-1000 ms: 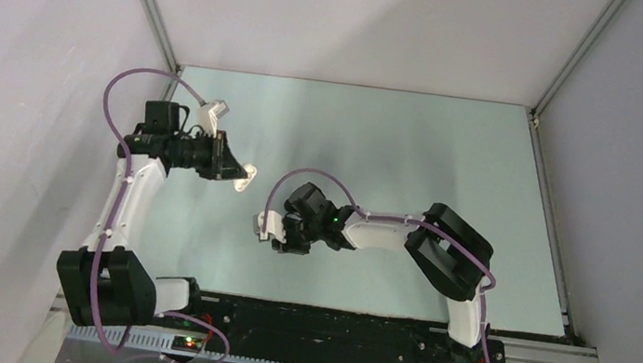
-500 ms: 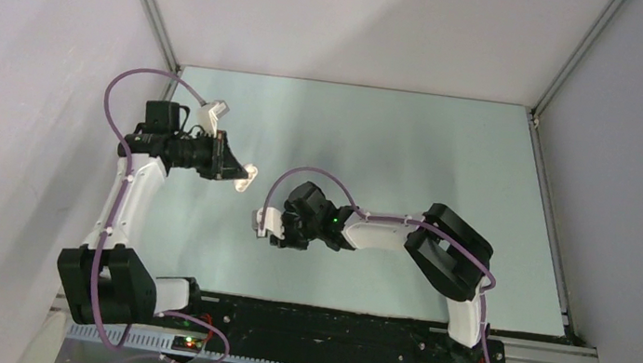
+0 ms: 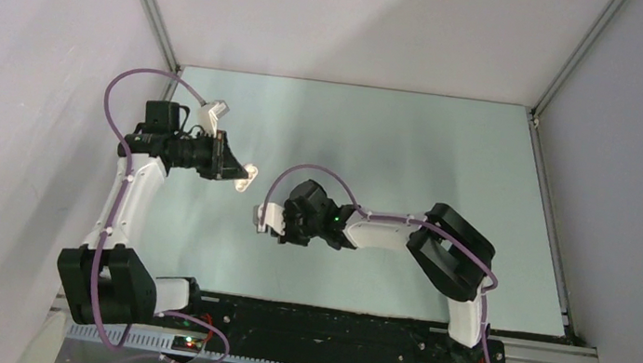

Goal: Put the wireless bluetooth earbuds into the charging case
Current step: Pick up the right earbud from the center of the board, then insert the right earbud into the right side groove of the charging case.

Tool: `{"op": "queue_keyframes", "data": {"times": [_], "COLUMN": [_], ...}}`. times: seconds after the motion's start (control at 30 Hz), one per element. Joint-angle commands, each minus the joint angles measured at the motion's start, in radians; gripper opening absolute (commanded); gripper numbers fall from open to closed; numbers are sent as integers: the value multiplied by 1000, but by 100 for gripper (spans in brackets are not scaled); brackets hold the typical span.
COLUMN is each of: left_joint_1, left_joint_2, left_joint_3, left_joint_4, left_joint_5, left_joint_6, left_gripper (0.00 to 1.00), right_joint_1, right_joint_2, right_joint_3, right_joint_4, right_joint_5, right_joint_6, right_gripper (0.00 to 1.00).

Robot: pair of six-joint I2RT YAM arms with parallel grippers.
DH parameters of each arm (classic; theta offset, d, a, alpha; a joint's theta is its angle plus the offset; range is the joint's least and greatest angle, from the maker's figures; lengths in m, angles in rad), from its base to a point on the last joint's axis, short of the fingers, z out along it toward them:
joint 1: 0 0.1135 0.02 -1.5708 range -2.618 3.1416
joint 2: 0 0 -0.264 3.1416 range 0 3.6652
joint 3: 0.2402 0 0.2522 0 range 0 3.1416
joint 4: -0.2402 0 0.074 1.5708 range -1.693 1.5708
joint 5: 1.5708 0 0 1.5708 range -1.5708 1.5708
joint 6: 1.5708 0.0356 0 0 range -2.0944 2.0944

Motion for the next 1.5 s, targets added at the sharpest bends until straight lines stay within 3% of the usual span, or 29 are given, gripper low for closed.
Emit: {"op": "queue_keyframes", "data": {"times": [0.0,0.13,0.27,0.3,0.43,0.57,0.7,0.87,1.13,1.47], "left_joint_1": [4,-27,-105,-146,-278,-382,-426,-434,-443,-456], "left_joint_2": [0,15,38,48,93,161,209,233,260,306], "left_joint_3": [13,26,46,56,103,175,237,259,252,263], "left_joint_4": [15,14,14,14,15,14,14,15,14,15], "left_joint_5": [38,47,60,62,60,25,82,160,189,209], "left_joint_6": [52,115,168,184,241,287,339,379,277,170], "left_gripper": [0,0,0,0,0,0,0,0,0,0], "right_joint_1": [-49,-193,-304,-331,-384,-419,-423,-356,-280,-244], "right_joint_2": [-115,-255,-316,-313,-266,-210,-157,-183,-324,-288], "right_joint_3": [5,13,181,266,504,667,776,729,528,543], "right_joint_4": [-68,-207,-641,-798,-1170,-1368,-1497,-1454,-1107,-1069], "right_joint_5": [-59,-425,-605,-618,-656,-631,-583,-473,-377,-337], "right_joint_6": [-28,-72,-339,-374,-514,-613,-722,-782,-789,-853], "right_gripper": [0,0,1,1,2,2,2,1,0,0]}}
